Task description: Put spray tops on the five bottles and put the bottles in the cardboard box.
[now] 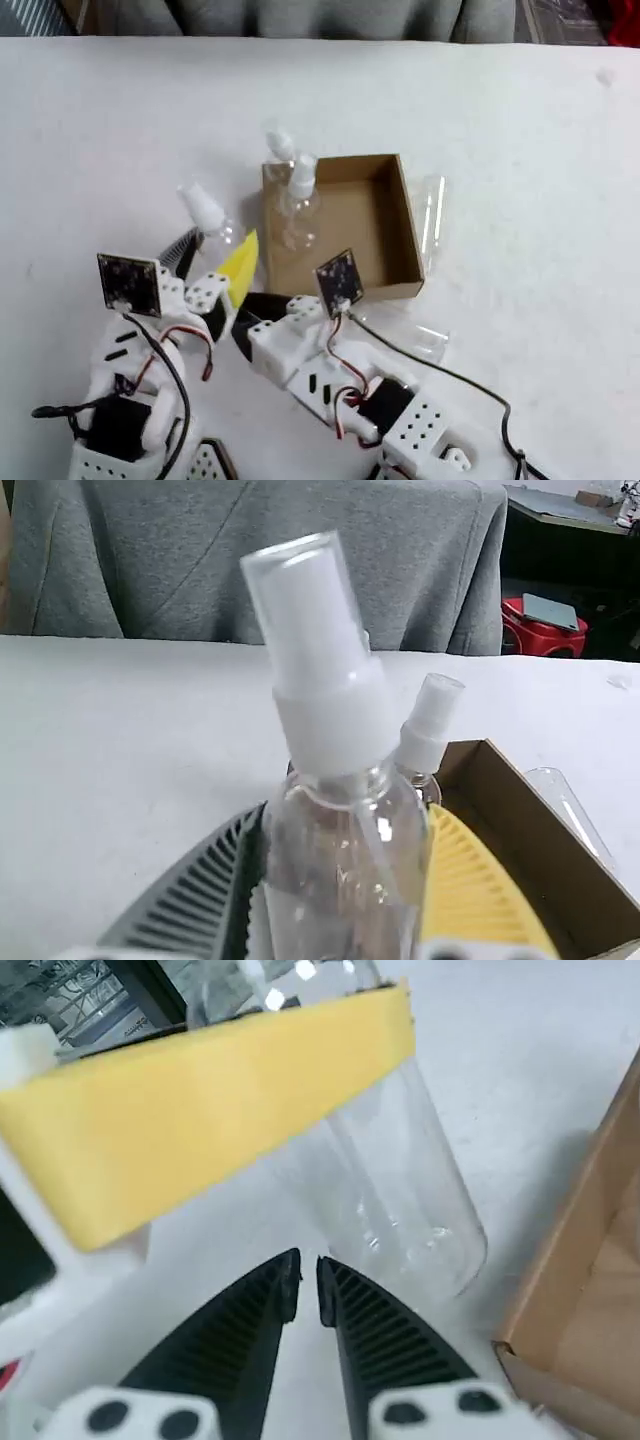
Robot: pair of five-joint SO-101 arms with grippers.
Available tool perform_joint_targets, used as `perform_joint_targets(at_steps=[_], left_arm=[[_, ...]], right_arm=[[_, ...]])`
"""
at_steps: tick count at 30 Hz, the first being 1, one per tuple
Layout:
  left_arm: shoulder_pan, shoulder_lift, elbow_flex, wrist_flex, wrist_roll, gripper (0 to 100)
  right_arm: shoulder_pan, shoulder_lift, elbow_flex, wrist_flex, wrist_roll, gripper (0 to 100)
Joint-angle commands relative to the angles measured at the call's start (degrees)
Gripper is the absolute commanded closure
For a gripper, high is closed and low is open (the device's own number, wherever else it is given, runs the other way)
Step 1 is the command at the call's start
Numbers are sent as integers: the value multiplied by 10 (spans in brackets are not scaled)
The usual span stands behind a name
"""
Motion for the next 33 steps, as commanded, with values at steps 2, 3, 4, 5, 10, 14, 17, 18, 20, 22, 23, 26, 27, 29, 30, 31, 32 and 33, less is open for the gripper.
perform_joint_targets(at_steps=[2, 3, 4, 5, 10, 14, 17, 18, 20, 22, 23, 26, 27, 29, 30, 31, 32, 33], left_arm=[[13, -6, -40, 6, 4, 980], [13, -6, -40, 6, 4, 980], [13, -6, -40, 6, 4, 980], [13, -6, -40, 6, 4, 980], [12, -6, -14, -21, 4, 980], [11, -6, 33, -81, 4, 979], [11, -6, 57, -109, 4, 978], [11, -6, 62, -117, 4, 978], [11, -6, 70, -130, 4, 978], [13, -5, 70, -139, 4, 978], [15, -5, 67, -145, 4, 978], [15, -3, 50, -160, 4, 979], [16, -3, 47, -158, 4, 979], [17, -2, 42, -157, -1, 979], [17, -2, 42, -157, -14, 979], [17, -2, 42, -157, -31, 980], [17, -2, 42, -157, -42, 980], [17, -2, 42, -157, -52, 980]], right_arm=[[13, -3, -8, -11, 1, 981], [17, -3, -8, -11, 1, 981], [21, -3, -8, -11, 1, 981], [25, -3, -8, -11, 1, 981], [49, -4, -9, -7, 15, 982], [81, -14, -48, 95, 81, 981], [109, -47, -103, 240, 109, 981], [118, -60, -119, 283, 116, 981], [143, -84, -137, 337, 138, 981], [166, -99, -139, 349, 163, 981], [177, -103, -139, 350, 170, 981], [198, -98, -140, 350, 172, 981], [201, -95, -141, 350, 172, 981], [204, -86, -142, 349, 172, 981], [204, -81, -142, 349, 172, 981], [211, -78, -143, 349, 172, 981], [219, -74, -149, 349, 172, 981], [231, -69, -156, 351, 170, 981]])
